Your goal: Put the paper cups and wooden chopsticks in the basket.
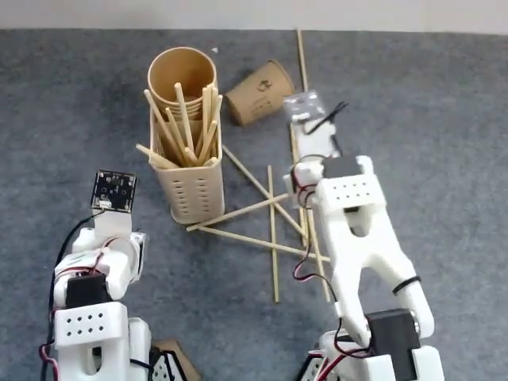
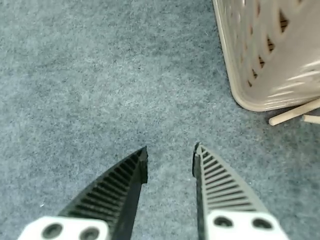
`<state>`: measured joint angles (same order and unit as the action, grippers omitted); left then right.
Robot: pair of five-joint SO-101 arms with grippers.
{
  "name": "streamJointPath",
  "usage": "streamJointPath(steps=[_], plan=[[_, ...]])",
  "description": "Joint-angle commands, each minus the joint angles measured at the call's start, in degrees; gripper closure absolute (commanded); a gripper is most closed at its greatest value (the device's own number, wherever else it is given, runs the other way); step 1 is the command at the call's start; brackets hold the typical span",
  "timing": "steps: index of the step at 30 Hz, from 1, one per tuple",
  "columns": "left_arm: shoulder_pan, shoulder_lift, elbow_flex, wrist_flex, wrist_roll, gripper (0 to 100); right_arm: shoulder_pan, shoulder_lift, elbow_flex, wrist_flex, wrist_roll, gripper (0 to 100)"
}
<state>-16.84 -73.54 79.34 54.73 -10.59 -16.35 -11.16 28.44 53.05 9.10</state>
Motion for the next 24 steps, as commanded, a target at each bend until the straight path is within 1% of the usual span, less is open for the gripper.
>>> streamJointPath(steps=[1, 3, 6, 10, 13, 16, 21, 24], plan=[[0.8, -0.6, -0.4, -0.5, -0.4, 84, -0.7, -0.2, 1.7, -7.9, 0.7, 99.3], [0.8, -0.6, -0.4, -0.5, -0.4, 84, -0.7, -0.2, 2.7, -11.7, 0.4, 99.3], [0.7, -0.6, -0.4, -0.5, -0.4, 84, -0.7, -0.7, 3.2, -12.0, 0.5, 97.1], [0.8, -0.6, -0.4, -0.5, -0.4, 84, -1.1, -0.8, 3.3, -5.5, 1.1, 82.6], [0.8, -0.6, -0.4, -0.5, -0.4, 84, -4.1, -0.9, 4.8, -0.7, 7.5, 74.7], [0.8, -0.6, -0.3, -0.5, -0.4, 84, -7.9, -2.2, 8.5, 0.3, 10.3, 73.8], [0.8, -0.6, -0.3, -0.6, -0.4, 84, -13.2, -10.8, 20.6, -0.2, 20.6, 73.8], [0.9, -0.6, -0.3, -0.6, -0.4, 84, -13.8, -16.3, 27.6, -3.3, 23.0, 73.8]])
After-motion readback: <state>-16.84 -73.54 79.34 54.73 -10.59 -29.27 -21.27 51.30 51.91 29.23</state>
